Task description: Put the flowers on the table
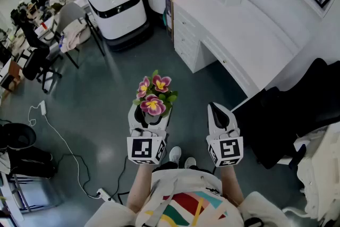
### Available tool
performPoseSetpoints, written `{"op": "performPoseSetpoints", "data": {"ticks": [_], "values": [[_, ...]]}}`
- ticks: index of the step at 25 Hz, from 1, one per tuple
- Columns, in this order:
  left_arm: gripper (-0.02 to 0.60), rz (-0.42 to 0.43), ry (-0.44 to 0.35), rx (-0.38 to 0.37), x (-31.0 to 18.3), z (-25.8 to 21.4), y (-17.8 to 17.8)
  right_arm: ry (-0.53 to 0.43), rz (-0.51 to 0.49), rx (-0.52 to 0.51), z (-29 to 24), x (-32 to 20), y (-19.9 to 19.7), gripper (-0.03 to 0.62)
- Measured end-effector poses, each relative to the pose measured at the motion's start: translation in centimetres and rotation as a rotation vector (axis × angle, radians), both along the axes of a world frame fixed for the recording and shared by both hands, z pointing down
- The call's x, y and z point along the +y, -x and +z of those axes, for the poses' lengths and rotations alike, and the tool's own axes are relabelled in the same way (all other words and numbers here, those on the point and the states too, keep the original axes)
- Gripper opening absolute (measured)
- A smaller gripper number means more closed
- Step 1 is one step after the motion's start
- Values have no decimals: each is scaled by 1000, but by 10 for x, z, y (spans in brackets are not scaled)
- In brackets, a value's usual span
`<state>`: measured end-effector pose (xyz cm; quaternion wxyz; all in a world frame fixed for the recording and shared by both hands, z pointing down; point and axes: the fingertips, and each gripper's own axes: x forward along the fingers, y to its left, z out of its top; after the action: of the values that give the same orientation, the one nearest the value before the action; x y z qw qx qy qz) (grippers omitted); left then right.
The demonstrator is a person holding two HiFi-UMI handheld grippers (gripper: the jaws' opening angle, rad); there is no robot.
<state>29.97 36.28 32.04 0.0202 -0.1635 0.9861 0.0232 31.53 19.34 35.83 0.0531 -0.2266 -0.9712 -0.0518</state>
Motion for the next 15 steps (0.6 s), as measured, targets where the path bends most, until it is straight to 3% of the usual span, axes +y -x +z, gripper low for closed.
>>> {"op": "performPoseSetpoints", "data": {"ticks": [10,15], "values": [[344,11,-14,3,1,4,5,-22,-1,26,7,3,-2,0],[344,43,-55,-2,-3,2,9,17,-24,40,11,6,-1,1]]}}
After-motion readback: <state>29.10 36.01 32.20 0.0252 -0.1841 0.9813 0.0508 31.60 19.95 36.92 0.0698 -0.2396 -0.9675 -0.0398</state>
